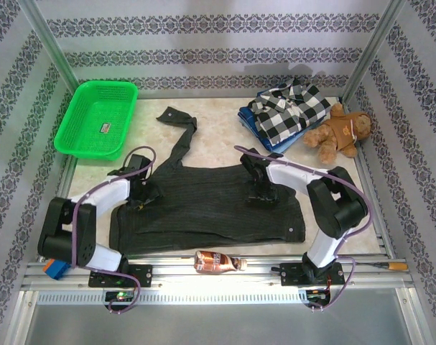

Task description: Fold and stack the long sleeve shirts

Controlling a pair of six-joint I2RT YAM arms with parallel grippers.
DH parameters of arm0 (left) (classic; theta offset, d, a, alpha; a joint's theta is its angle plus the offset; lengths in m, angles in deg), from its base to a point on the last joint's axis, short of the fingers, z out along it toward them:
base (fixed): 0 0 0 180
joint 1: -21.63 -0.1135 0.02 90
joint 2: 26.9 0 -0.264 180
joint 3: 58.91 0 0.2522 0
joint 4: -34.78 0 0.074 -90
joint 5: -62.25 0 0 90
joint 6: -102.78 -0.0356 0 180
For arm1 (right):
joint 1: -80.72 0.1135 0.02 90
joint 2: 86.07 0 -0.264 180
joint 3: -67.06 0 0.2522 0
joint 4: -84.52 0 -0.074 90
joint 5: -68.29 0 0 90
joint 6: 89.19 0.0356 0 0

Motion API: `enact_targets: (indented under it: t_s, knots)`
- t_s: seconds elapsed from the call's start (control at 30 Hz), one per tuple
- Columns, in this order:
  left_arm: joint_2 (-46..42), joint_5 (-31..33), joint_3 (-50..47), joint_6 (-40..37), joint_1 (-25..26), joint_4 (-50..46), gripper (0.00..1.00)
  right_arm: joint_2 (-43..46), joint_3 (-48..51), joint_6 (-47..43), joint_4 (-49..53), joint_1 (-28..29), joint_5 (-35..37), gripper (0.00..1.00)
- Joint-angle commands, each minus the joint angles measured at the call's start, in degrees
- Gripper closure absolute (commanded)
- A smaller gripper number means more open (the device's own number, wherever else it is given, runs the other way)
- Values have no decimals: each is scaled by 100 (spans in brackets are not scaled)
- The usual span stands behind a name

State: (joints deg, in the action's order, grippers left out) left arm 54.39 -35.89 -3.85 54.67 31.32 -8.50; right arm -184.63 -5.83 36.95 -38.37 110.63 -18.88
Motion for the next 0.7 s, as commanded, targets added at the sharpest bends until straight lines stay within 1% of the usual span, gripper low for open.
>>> enact_targets:
  t_s: [0.0,0.1,0.17,0.27,0.33,0.4,0.47,0.53,0.6,0.67]
  knots:
    - [-478,-172,353,206,19,-56,22,417,-200,27,-180,50,-15,20]
    - [-334,-125,1334,-329,-135,-299,18,374,-1017,-288,-329,45,-381,18]
    - [-35,-421,1838,-832,-238,-89,18,158,-1662,-508,-552,49,-872,17]
    - [570,-988,2375,-1710,-275,435,18,-553,-2829,-764,-687,6,-1519,17]
    - [1015,-1454,2669,-2198,-266,799,19,-1172,-3663,-920,-682,-16,-1780,18]
    - [1407,-1613,2979,-2483,-267,996,25,-1719,-4342,-938,-664,-92,-2008,18]
    - [1889,-1742,3426,-2696,-258,987,32,-2229,-4933,-903,-655,-194,-2277,19]
    - [2405,-1751,4019,-2822,-211,944,33,-2765,-5556,-885,-474,-298,-2421,20]
    - [2870,-1414,4601,-2887,-115,796,33,-3148,-5966,-872,-393,-388,-2713,21]
    - [3388,-1108,5238,-2844,-52,523,33,-3372,-6174,-871,-349,-475,-2832,21]
